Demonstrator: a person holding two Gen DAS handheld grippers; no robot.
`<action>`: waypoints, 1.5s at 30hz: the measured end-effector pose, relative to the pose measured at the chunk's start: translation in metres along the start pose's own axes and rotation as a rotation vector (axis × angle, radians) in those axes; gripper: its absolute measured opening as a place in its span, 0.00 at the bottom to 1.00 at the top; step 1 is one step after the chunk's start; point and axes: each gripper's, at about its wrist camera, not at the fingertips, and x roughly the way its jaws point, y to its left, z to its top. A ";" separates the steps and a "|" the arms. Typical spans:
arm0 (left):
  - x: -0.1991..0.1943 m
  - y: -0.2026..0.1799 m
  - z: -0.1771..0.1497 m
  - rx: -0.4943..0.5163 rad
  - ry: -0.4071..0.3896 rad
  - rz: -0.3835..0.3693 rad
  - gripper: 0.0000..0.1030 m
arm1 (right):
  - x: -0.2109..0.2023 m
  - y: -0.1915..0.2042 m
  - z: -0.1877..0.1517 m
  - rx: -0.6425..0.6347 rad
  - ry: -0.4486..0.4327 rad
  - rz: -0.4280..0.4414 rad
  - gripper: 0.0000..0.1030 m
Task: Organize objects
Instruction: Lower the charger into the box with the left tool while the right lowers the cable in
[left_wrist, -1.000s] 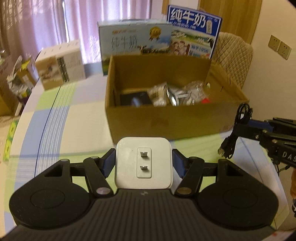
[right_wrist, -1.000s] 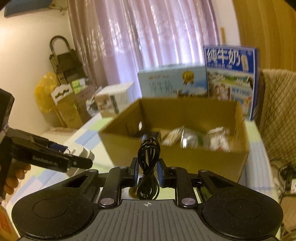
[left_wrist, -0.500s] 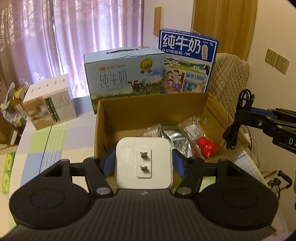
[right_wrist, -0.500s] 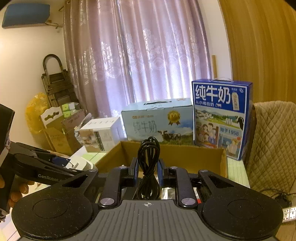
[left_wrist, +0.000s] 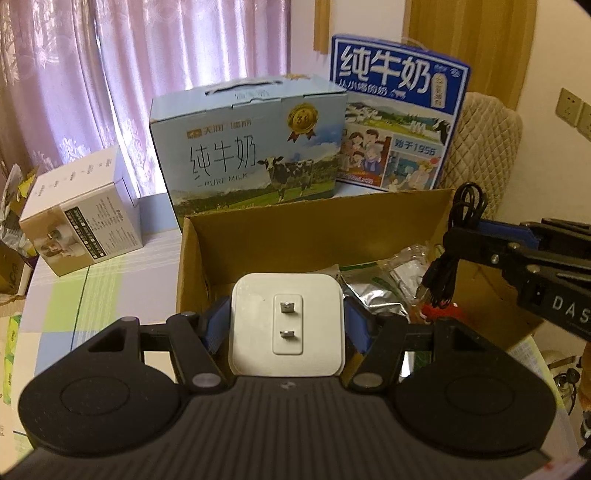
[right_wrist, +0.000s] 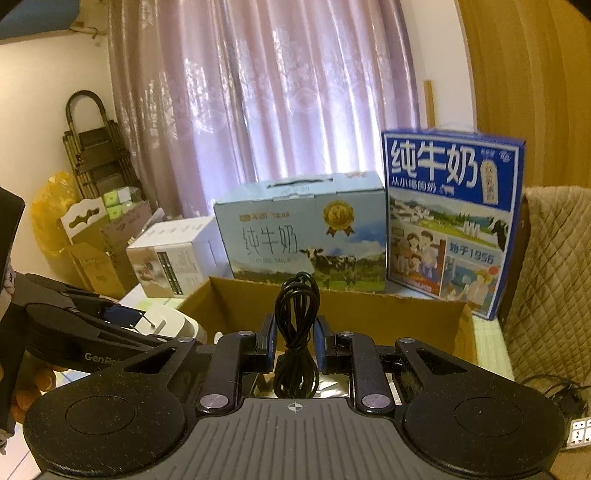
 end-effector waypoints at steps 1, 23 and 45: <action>0.005 0.001 0.002 -0.001 0.007 0.005 0.59 | 0.006 -0.002 0.000 0.006 0.011 -0.003 0.17; 0.081 0.009 0.027 0.034 0.079 0.060 0.59 | 0.068 -0.021 -0.007 0.053 0.113 -0.023 0.17; 0.074 0.017 0.031 0.007 0.053 0.055 0.74 | 0.076 -0.029 -0.005 0.124 0.164 -0.020 0.22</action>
